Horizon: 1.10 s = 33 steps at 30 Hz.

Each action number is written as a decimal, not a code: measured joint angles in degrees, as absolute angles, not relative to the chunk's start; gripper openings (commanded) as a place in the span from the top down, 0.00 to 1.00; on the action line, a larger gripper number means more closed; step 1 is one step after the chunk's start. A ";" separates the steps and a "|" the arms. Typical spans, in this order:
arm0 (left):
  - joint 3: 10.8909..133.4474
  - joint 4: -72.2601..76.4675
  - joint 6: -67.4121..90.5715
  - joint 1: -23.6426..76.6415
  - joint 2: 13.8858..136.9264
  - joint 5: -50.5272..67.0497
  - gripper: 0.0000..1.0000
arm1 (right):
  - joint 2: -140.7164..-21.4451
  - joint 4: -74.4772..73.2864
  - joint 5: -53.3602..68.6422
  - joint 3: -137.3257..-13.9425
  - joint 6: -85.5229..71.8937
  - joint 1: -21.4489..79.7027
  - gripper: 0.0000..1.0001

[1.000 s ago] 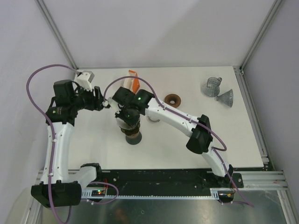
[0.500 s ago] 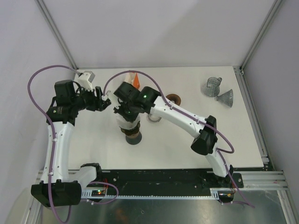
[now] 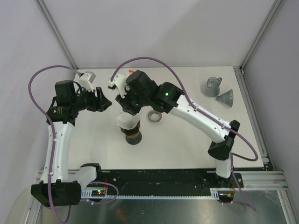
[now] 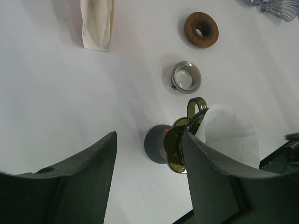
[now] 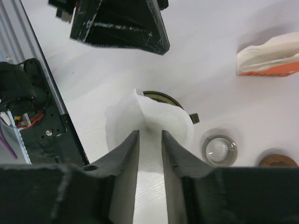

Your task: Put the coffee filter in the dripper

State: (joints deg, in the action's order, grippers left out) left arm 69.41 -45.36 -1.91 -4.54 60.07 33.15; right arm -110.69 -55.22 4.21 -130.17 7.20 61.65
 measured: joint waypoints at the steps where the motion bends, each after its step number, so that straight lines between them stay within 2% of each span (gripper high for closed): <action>1: 69.41 -45.34 -1.93 -4.60 60.07 33.08 0.36 | -109.69 -54.63 4.05 -129.21 7.16 61.65 0.61; 6: 69.43 -45.32 -2.02 -5.41 60.23 32.56 0.35 | -96.71 -47.16 3.25 -113.21 7.11 60.73 0.46; 8: 69.43 -45.32 -2.11 -6.20 60.47 32.47 0.35 | -88.95 -41.15 3.57 -103.02 7.09 59.00 0.43; 10: 69.43 -45.28 -2.33 -7.25 60.80 32.14 0.35 | -80.20 -34.28 4.58 -91.55 6.46 55.57 0.45; 13: 69.43 -45.10 -2.59 -8.93 61.45 31.75 0.35 | -68.69 -25.45 6.85 -76.16 4.45 48.21 0.57; 16: 69.43 -44.80 -2.87 -10.13 62.02 31.38 0.35 | -63.72 -19.66 9.58 -66.50 1.67 42.98 0.79; 18: 69.41 -44.38 -3.03 -10.44 62.24 30.98 0.34 | -63.88 -15.86 12.53 -62.22 -0.60 41.56 0.92; 20: 69.21 -43.62 -3.07 -10.50 62.28 30.17 0.34 | -65.98 -11.49 16.38 -57.30 -3.64 40.60 0.98; 26: 67.57 -41.95 -3.62 -10.70 62.26 27.90 0.34 | -74.59 0.64 24.58 -45.52 -12.82 40.42 1.00; 33: 67.24 -41.01 -4.12 -10.94 62.26 26.68 0.33 | -89.76 14.57 31.24 -42.96 -21.30 45.28 1.00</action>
State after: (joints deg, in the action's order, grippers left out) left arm 67.24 -41.01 -4.12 -10.94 62.26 26.68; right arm -89.76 14.57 31.24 -42.96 -21.30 45.28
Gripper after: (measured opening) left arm 0.667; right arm 0.009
